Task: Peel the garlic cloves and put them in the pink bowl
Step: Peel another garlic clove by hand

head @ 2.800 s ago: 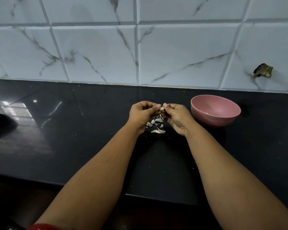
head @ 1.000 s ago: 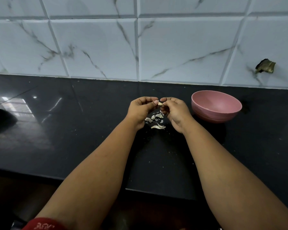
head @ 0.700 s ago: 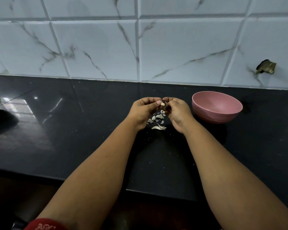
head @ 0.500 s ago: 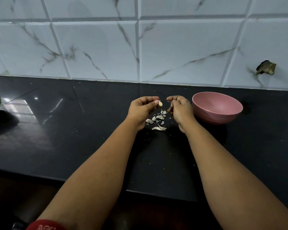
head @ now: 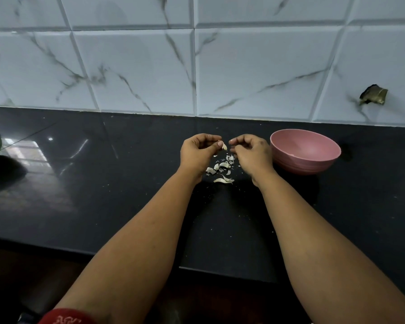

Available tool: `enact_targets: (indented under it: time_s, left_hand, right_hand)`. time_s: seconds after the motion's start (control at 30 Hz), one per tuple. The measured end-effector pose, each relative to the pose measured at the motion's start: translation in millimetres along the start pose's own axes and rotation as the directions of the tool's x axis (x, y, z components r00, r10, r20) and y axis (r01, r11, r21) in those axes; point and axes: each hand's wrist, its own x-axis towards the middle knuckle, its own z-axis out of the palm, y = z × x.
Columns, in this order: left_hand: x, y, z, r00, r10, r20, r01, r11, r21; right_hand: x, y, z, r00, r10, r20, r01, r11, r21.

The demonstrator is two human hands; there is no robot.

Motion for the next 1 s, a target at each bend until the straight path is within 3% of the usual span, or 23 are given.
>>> enact_targets:
  time_s: [0.27,0.7,1.0]
  left_hand:
    - [1,-3,0,1.0,0.001,-0.028,0.0,0.999,0.033]
    - [0,8,4,0.962,-0.268,0.048,0.272,0.932,-0.239]
    - [-3,13,4,0.938,-0.341,0.059,0.342,0.887,-0.311]
  right_hand:
    - [-7,-1,0,0.99,-0.052,0.13,0.033,0.988,0.15]
    - [-6,-1,-1,0.984,-0.043,0.174,-0.031,0.915,0.402]
    - [-9,-1,1,0.966,0.004,0.26,-0.151,0.824,0.546]
